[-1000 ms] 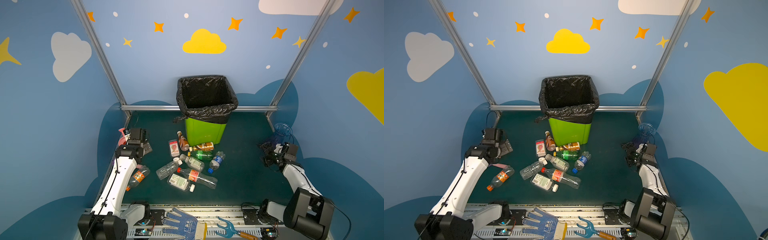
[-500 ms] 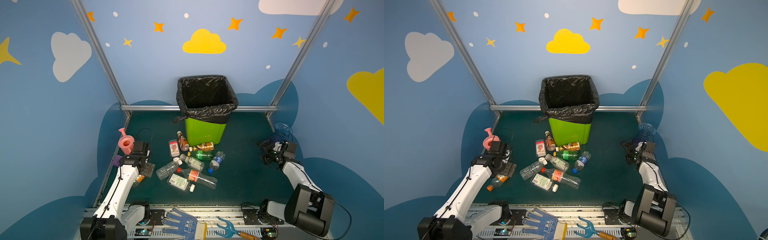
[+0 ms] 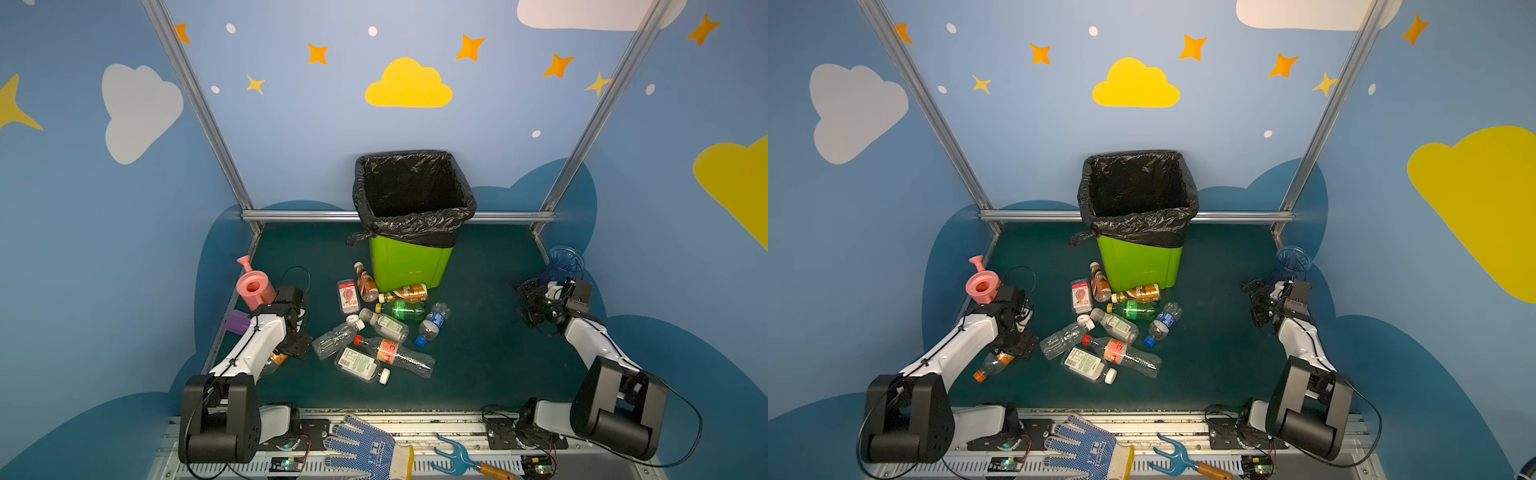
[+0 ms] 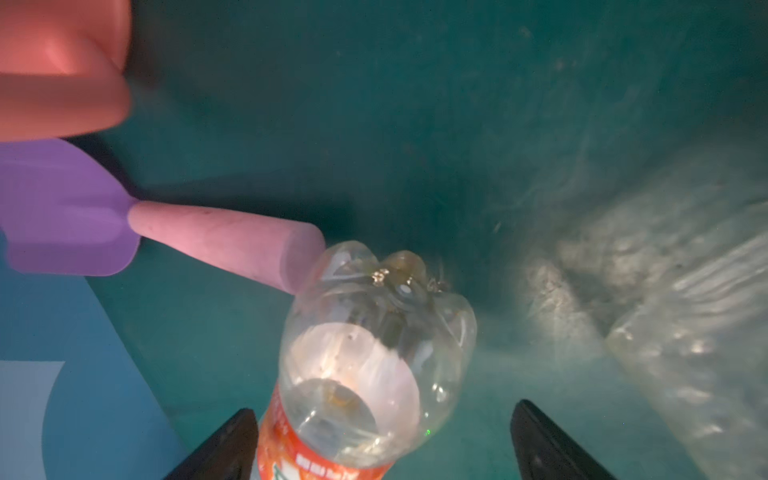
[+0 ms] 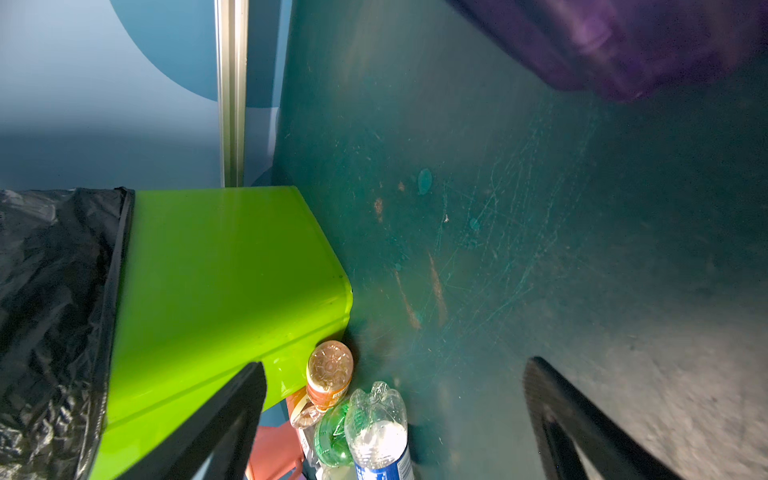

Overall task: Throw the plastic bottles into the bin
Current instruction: 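Grasp the lying orange-label bottle by its bottom with the left gripper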

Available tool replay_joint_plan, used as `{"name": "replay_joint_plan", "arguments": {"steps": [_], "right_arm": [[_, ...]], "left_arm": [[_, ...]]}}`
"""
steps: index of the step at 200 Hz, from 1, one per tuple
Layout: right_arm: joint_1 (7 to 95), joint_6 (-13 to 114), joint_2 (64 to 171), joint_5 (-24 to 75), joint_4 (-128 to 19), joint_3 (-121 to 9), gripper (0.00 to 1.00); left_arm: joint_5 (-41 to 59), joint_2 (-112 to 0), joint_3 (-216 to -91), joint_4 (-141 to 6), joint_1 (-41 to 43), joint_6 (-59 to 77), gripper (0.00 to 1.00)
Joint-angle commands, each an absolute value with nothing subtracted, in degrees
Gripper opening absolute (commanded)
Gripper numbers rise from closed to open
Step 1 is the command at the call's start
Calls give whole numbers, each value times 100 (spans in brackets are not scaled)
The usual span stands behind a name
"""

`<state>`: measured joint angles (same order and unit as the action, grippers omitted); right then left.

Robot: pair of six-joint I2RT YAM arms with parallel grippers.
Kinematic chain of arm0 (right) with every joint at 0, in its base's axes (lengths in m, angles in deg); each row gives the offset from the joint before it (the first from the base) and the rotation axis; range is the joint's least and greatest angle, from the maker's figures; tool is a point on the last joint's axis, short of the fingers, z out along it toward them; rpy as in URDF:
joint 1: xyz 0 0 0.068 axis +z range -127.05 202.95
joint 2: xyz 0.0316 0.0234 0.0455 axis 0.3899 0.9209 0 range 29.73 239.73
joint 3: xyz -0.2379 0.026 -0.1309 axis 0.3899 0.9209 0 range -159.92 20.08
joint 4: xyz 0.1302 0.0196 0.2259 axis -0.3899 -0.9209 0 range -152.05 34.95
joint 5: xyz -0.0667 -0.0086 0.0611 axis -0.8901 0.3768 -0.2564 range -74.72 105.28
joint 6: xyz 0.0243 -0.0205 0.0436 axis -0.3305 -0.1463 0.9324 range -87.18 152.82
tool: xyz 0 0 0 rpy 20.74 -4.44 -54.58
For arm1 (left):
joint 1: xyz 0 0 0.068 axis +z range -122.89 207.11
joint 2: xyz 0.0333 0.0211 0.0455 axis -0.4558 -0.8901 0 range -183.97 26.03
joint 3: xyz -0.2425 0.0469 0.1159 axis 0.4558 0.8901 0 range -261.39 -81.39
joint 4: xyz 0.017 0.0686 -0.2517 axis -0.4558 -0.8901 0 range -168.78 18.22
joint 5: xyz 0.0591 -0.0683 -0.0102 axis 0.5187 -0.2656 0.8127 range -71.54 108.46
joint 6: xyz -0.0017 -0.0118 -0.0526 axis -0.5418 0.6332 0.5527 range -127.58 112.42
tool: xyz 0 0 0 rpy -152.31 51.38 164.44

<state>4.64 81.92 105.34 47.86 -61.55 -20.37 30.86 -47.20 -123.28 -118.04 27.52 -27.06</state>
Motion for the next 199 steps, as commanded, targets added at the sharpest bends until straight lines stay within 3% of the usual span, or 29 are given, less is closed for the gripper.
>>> {"name": "replay_joint_plan", "arguments": {"steps": [1, 50, 100, 140, 199], "right_arm": [[431, 8179, 10615, 4971, -6051, -2184, 95], [356, 8249, 10708, 5109, -5967, -2262, 95], [126, 8160, 10727, 5241, -6101, -2284, 95], [106, 8193, 10652, 5208, -6077, -2144, 95], [123, 8283, 10589, 5150, -6030, -2131, 95]], "left_arm": [[3074, -4853, -12358, -11712, 2778, -2740, 94], [3359, -6119, -12711, -11748, 2781, -2611, 90], [3374, -7103, -13343, -12174, 2662, -2288, 60], [3364, -6956, -13457, -12083, 2595, -2232, 46], [2752, -5445, -14266, -12040, 2571, -1958, 39]]}}
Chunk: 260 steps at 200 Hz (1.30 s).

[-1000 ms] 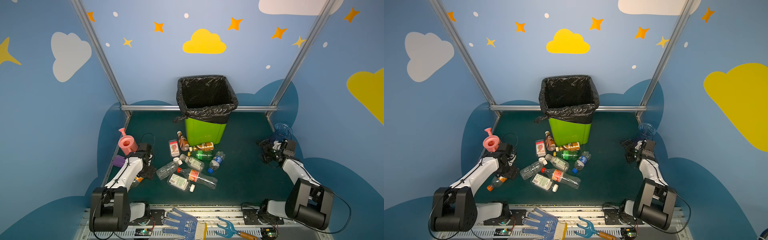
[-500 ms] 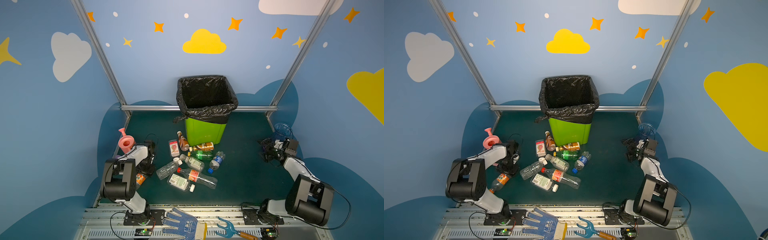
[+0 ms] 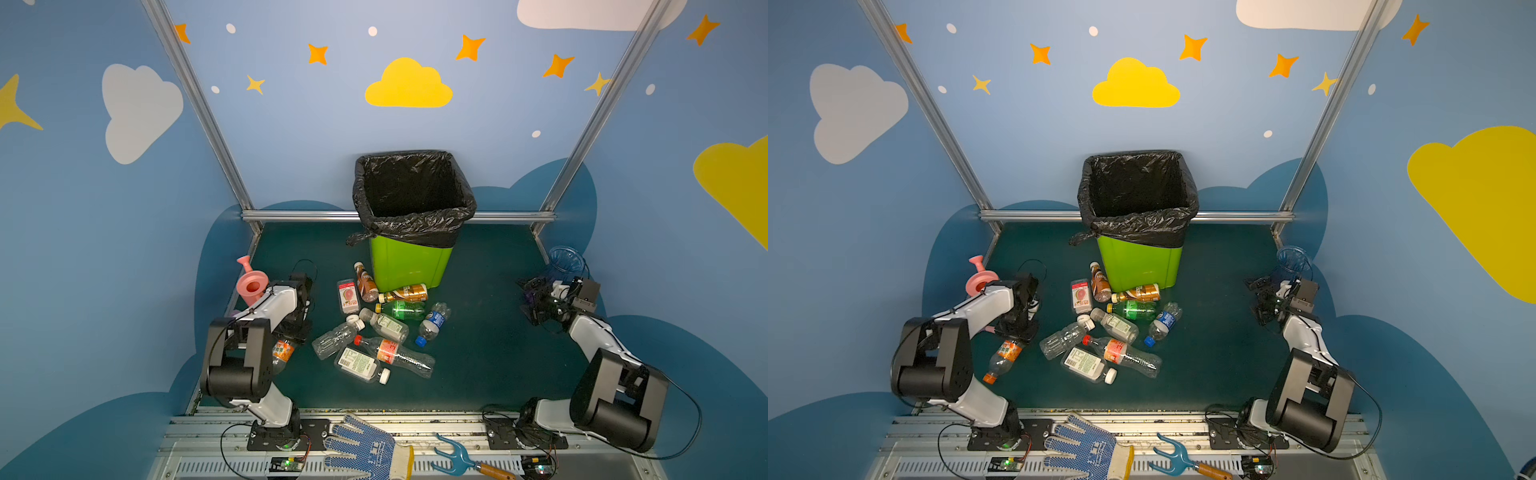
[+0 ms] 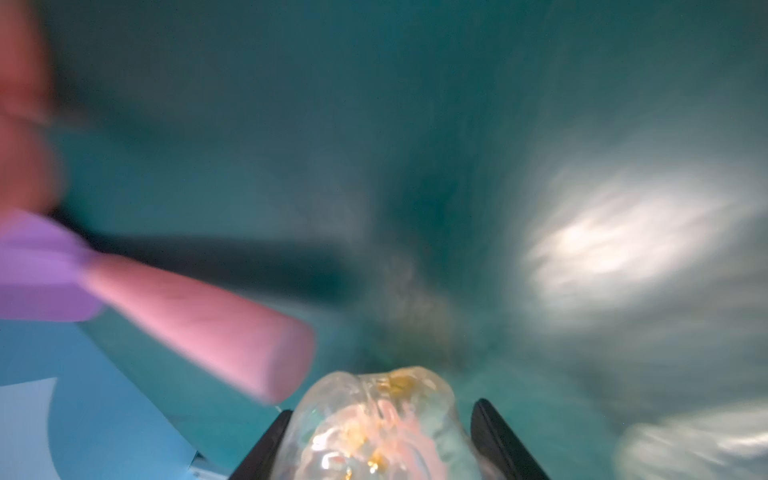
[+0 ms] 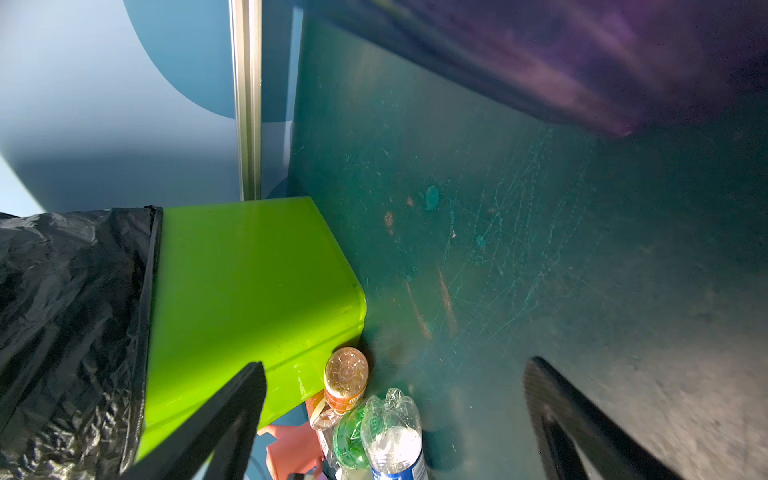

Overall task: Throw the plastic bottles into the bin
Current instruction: 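Grasp the lying orange-label bottle by its bottom with the left gripper, then swing the held bottle up over the bin and release it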

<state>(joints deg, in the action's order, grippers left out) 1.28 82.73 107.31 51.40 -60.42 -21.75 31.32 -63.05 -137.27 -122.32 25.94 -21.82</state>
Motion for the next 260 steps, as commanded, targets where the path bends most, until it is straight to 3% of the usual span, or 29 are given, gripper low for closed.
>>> {"name": "replay_joint_plan", "arguments": {"steps": [1, 44, 94, 127, 150, 168, 184, 202, 222, 228, 260], "right_arm": [[128, 8283, 10587, 5145, -6036, -2136, 95], [176, 8203, 10392, 5007, -6182, -2139, 95], [156, 8182, 10086, 4951, -6397, -2153, 95], [154, 8255, 9857, 4953, -6487, -2165, 95], [166, 8329, 9655, 4922, -6519, -2117, 95], [193, 8420, 9517, 4886, -6542, -2056, 95], [253, 8456, 9390, 4868, -6583, -2030, 95], [298, 8399, 9184, 4791, -6742, -2026, 95], [325, 8227, 8891, 4582, -6980, -2027, 95], [326, 8209, 8815, 4511, -7008, -2019, 95], [357, 8267, 8681, 4514, -6892, -1906, 95]], "left_arm": [[2739, -5407, -14288, -12026, 2571, -1938, 39], [2117, -3816, -15702, -10926, 2579, -1597, 39], [2103, -3206, -16617, -7857, 2580, -619, 43], [1192, -3753, -16983, -6316, 2494, 478, 40], [1089, -4574, -17388, -5715, 1766, 712, 40], [1049, -5738, -18641, -6907, 642, -242, 44], [1518, -7160, -20797, -8931, -237, -1250, 54], [2099, -8629, -23401, -10654, -528, -895, 64], [1862, -9629, -26145, -11502, -549, -374, 92], [1849, -9367, -25871, -11194, -575, -286, 100], [2391, -7239, -22448, -8944, -628, -353, 100]]}}
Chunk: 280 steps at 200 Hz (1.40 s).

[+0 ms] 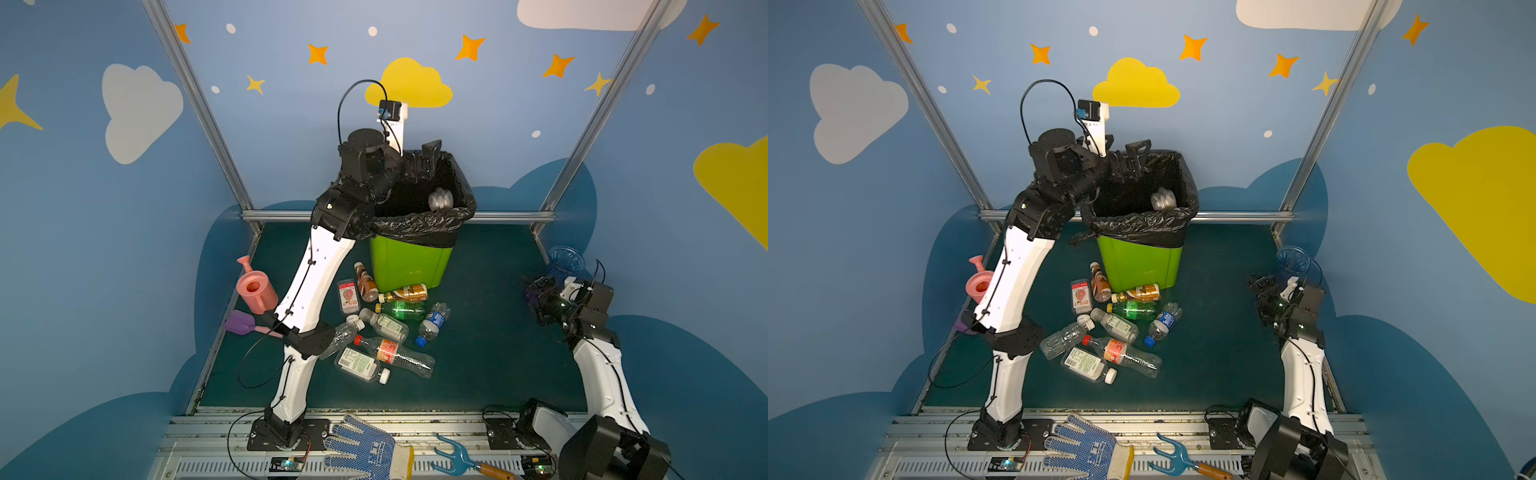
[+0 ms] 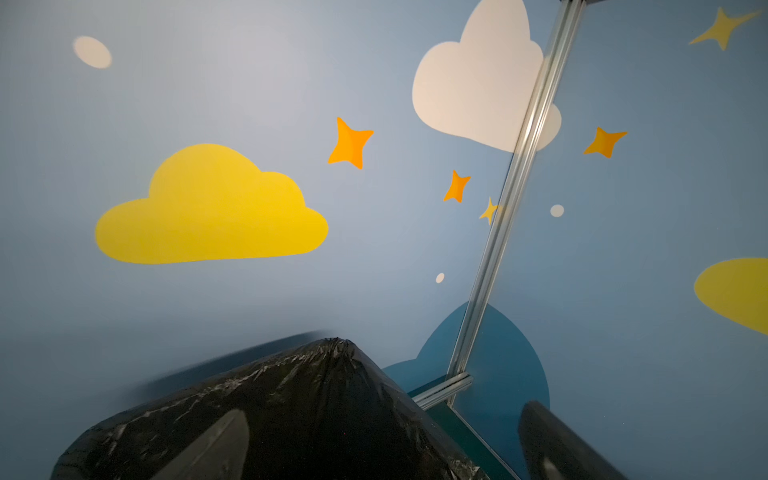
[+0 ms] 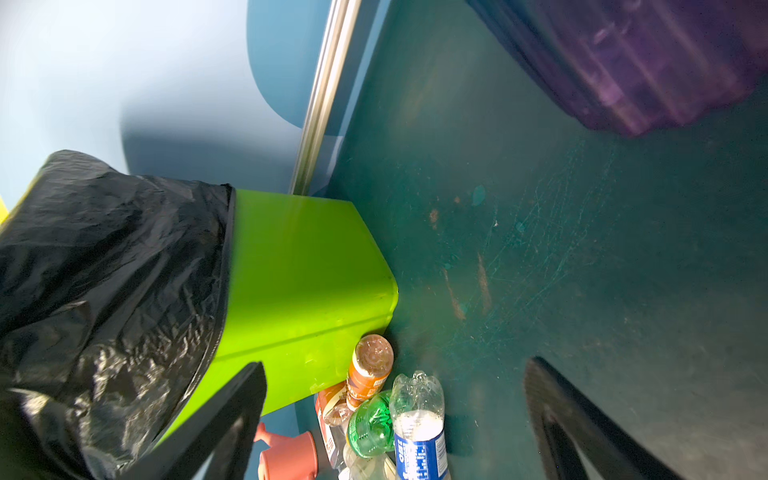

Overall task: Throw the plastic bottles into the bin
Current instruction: 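Swing the held bottle up over the bin and release it, then lower the left gripper to the pile while the right gripper grasps the blue-label bottle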

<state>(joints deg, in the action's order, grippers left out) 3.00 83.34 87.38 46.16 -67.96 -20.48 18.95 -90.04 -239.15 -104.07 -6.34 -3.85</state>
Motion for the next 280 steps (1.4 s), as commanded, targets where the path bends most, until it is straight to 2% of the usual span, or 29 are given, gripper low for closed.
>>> {"name": "replay_joint_plan", "arguments": {"steps": [1, 19, 62, 111, 154, 192, 212, 280], "right_arm": [[359, 8266, 8688, 4524, -6889, -1905, 95], [441, 8247, 8804, 4657, -6858, -1903, 95], [1070, 8376, 8944, 4416, -6714, -1965, 95], [2415, 8779, 9488, 3697, -6682, -2052, 95], [3513, 9112, 10117, 3128, -6935, -2360, 95], [4301, 9386, 10521, 2831, -6958, -2430, 95], [4663, 9453, 10838, 2755, -6977, -2549, 95], [5296, 9505, 11648, 2434, -7110, -2884, 91]], "left_arm": [[2426, -7165, -22281, -8861, -628, -362, 100], [3165, -6161, -20394, -7778, -613, -451, 100], [3979, -4522, -17829, -7224, -438, -637, 100], [4445, -2731, -15151, -8190, 638, 762, 100], [4724, -1491, -13233, -9106, 953, 1646, 100], [4705, -728, -12073, -9475, 1199, 2419, 100], [4384, -579, -11666, -9296, 1370, 2553, 100], [3560, -1543, -11777, -9558, 2000, 2629, 100]]}}
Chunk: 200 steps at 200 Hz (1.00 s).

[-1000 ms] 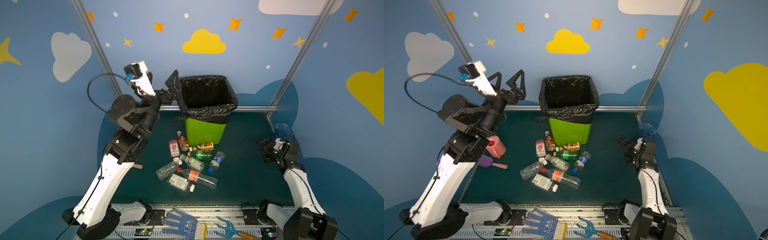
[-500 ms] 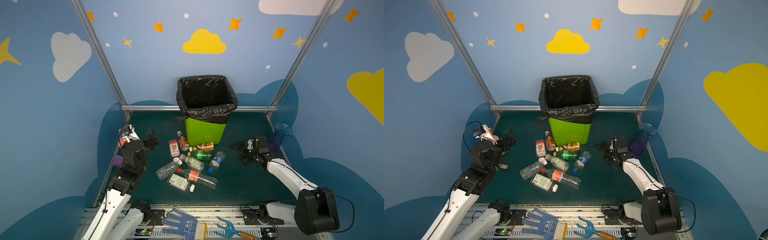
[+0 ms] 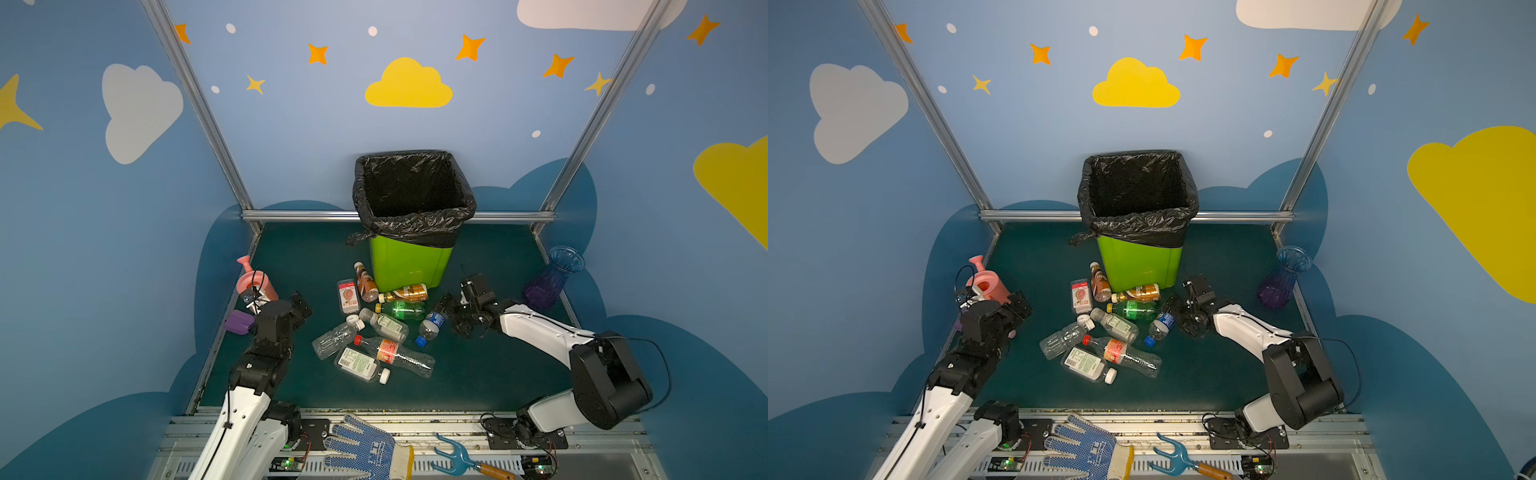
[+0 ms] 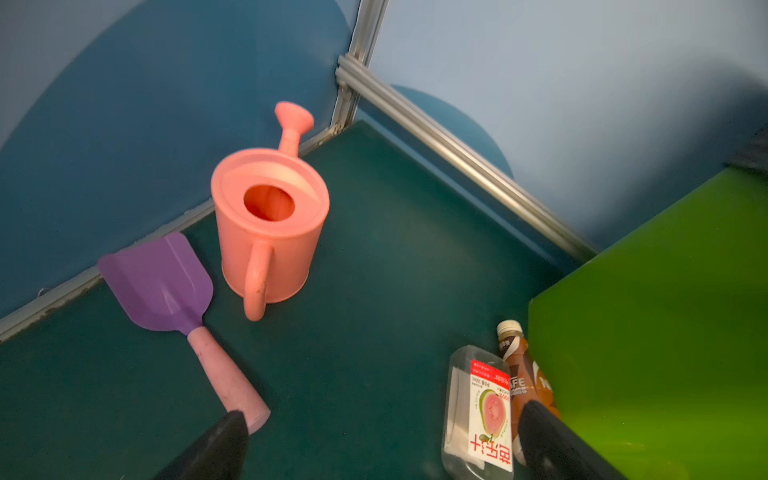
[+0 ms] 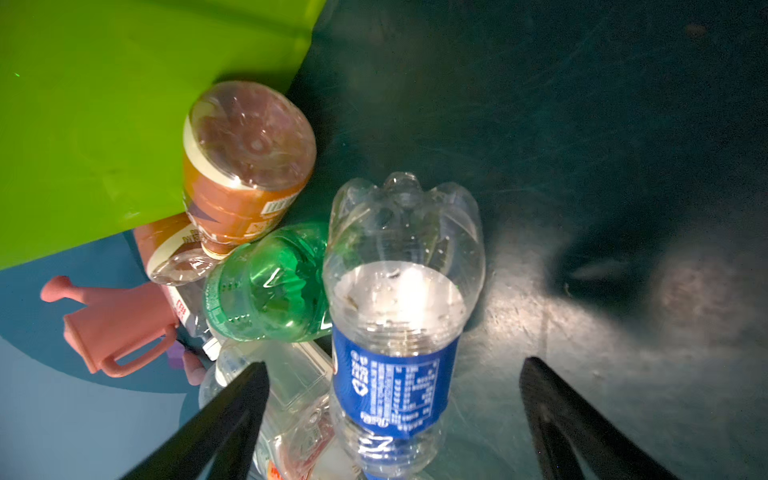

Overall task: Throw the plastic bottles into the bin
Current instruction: 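Lower the left gripper to the pile while the right gripper grasps the blue-label bottle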

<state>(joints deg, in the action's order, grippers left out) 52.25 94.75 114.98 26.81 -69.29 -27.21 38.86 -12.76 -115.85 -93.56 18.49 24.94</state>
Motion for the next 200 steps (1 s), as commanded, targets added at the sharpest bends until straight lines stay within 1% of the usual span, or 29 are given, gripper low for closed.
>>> {"name": "replay_joint_plan", "arguments": {"steps": [1, 37, 58, 88, 112, 124, 134, 145, 169, 177, 187, 200], "right_arm": [[5298, 9505, 11657, 2434, -7103, -2882, 91], [5339, 9437, 11970, 2466, -7073, -3012, 86], [5337, 9333, 12134, 2435, -7211, -3102, 85], [5331, 9240, 12266, 2370, -7287, -3134, 78], [5304, 9267, 12363, 2452, -7183, -3100, 76], [5296, 9292, 12394, 2558, -7049, -3061, 69], [5283, 9315, 12404, 2641, -6874, -3014, 66], [5274, 9320, 12404, 2671, -6781, -3023, 66], [5253, 9320, 12413, 2627, -6832, -3116, 71], [5227, 9336, 12428, 2644, -6820, -3108, 71], [5204, 9322, 12423, 2653, -6821, -3113, 70], [5194, 9264, 12376, 2590, -6866, -3125, 66]], "left_arm": [[3560, -1553, -11773, -9559, 2004, 2637, 100], [3270, -1677, -11634, -9330, 2147, 2612, 100], [3148, -1699, -11554, -9252, 2256, 2626, 100], [2911, -1769, -11488, -9188, 2400, 2597, 100], [2796, -1907, -11518, -9204, 2513, 2594, 100], [2763, -1994, -11556, -9235, 2556, 2599, 100], [2713, -2041, -11569, -9250, 2589, 2592, 100], [2660, -2107, -11585, -9238, 2618, 2591, 100], [2578, -2194, -11585, -9190, 2659, 2599, 100], [2542, -2204, -11585, -9174, 2673, 2593, 100], [2510, -2221, -11585, -9156, 2684, 2587, 100], [2504, -2228, -11584, -9169, 2689, 2591, 100]]}}
